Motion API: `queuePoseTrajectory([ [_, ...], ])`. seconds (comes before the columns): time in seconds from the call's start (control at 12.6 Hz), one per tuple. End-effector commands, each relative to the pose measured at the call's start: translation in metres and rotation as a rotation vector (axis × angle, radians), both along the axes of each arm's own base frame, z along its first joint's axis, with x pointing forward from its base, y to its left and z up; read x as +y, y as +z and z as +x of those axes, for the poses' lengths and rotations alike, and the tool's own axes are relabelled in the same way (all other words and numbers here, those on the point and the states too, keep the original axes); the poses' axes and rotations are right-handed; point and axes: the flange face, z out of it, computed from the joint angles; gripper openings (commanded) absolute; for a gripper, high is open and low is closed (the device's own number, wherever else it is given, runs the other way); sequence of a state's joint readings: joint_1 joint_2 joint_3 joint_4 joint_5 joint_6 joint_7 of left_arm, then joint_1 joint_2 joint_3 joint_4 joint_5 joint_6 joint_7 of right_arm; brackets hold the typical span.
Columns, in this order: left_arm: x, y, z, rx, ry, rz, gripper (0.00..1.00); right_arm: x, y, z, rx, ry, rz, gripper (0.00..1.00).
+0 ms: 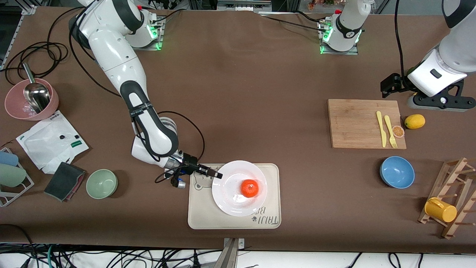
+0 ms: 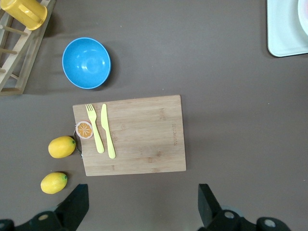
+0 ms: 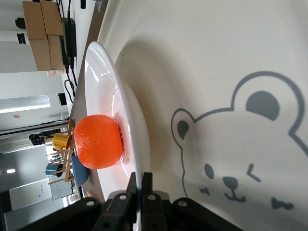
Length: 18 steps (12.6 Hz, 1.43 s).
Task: Place orange and plate with both arms
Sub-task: 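Slide the plate with the right gripper onto the bear placemat, then open the right gripper and pull it back from the plate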
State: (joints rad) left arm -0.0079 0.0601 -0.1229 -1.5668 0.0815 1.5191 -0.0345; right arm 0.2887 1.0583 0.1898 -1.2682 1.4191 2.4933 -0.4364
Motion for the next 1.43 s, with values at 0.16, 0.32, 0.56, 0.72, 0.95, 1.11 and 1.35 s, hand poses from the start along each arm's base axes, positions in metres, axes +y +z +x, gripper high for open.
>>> queuePoseTrajectory([
  [0.16,0.006,0.007,-0.002,0.001,0.016,0.015,1.0,-0.003,0.004,0.008,-0.013,0.004,-0.023,0.19],
  [0.32,0.005,0.007,-0.002,0.002,0.018,0.008,1.0,-0.004,0.005,0.009,-0.02,0.012,-0.032,0.2],
  [0.56,0.005,0.006,-0.003,0.013,0.017,0.009,1.0,-0.004,0.01,0.004,-0.015,0.02,-0.037,0.22],
  [0.72,0.005,0.006,-0.003,0.013,0.017,0.009,1.0,-0.006,0.015,-0.002,-0.016,0.044,-0.063,0.22],
  [0.95,0.005,0.006,-0.003,0.013,0.017,0.007,1.0,-0.022,0.021,-0.017,-0.006,0.083,-0.124,0.24],
  [1.11,0.004,0.006,-0.003,0.013,0.016,0.007,1.0,-0.032,0.031,-0.025,-0.003,0.095,-0.149,0.24],
  [1.35,0.003,0.006,-0.003,0.013,0.014,0.007,1.0,-0.047,0.049,-0.036,-0.006,0.118,-0.181,0.24],
])
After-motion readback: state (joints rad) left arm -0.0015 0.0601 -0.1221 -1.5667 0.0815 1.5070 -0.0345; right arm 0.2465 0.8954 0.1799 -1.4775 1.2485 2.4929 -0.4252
